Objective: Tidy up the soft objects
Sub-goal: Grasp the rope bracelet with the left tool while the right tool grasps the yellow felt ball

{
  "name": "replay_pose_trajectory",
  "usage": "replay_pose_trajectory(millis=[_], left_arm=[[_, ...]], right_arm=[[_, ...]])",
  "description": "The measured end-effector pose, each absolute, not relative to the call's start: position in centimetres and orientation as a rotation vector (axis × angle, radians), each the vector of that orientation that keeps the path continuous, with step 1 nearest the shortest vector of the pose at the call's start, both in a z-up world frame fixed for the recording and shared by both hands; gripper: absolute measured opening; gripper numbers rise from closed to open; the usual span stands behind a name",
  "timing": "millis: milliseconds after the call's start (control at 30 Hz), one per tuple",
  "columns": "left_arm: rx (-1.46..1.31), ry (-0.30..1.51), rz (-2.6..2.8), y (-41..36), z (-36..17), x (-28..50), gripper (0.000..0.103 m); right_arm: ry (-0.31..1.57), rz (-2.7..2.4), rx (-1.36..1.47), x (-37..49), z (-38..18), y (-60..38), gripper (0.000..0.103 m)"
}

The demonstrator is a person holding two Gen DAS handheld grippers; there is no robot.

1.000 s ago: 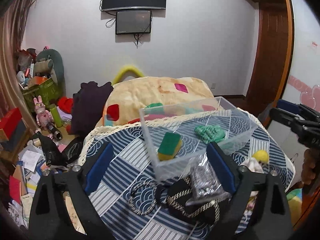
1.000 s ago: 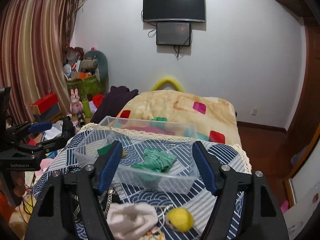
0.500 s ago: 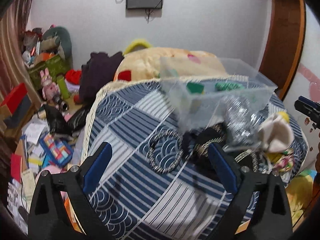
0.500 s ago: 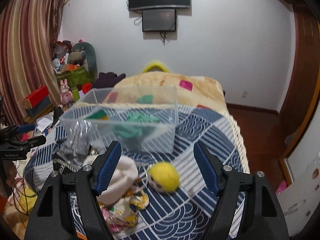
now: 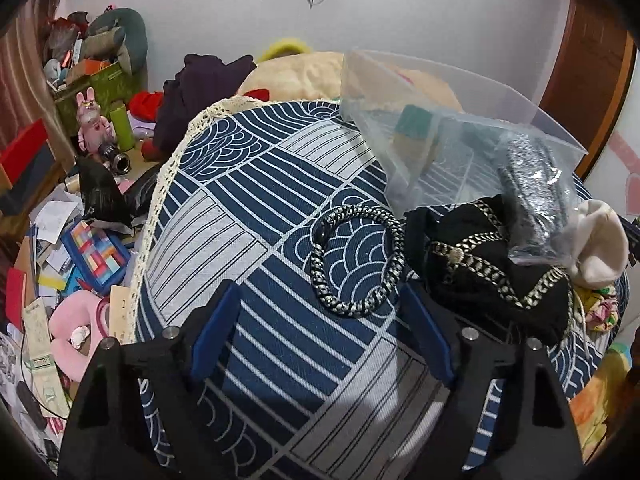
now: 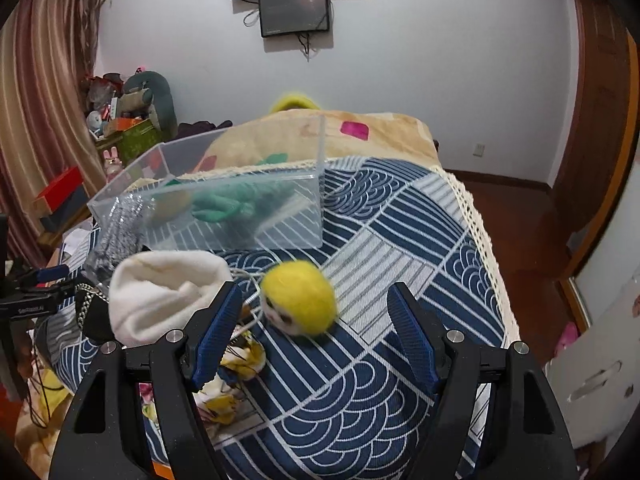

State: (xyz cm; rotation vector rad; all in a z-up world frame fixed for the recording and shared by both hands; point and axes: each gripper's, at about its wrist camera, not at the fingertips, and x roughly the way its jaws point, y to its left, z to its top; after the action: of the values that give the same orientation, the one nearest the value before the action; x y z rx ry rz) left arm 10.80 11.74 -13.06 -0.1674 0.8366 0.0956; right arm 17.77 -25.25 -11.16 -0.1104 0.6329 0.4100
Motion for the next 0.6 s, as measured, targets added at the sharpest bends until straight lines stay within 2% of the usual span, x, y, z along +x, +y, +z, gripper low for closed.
replay_pose_trajectory(millis=[200, 367, 600], left_arm=[[-0.112, 0.825, 0.074, 10.7, -12.9, 11.2, 0.070], [-0.094, 0.813, 0.047, 9.8, -12.8, 11.6, 0.054], [-0.103, 0.798, 0.032, 9.4, -12.7, 11.7, 0.036]], right_arm=[[0.663, 0.447, -0.095, 17.8, -11.9, -25.1, 0.072], [0.684, 0.453, -0.080, 18.2, -12.4, -24.6, 0.072], [0.696, 0.455, -0.069, 18.8, -12.8, -24.4, 0.053]])
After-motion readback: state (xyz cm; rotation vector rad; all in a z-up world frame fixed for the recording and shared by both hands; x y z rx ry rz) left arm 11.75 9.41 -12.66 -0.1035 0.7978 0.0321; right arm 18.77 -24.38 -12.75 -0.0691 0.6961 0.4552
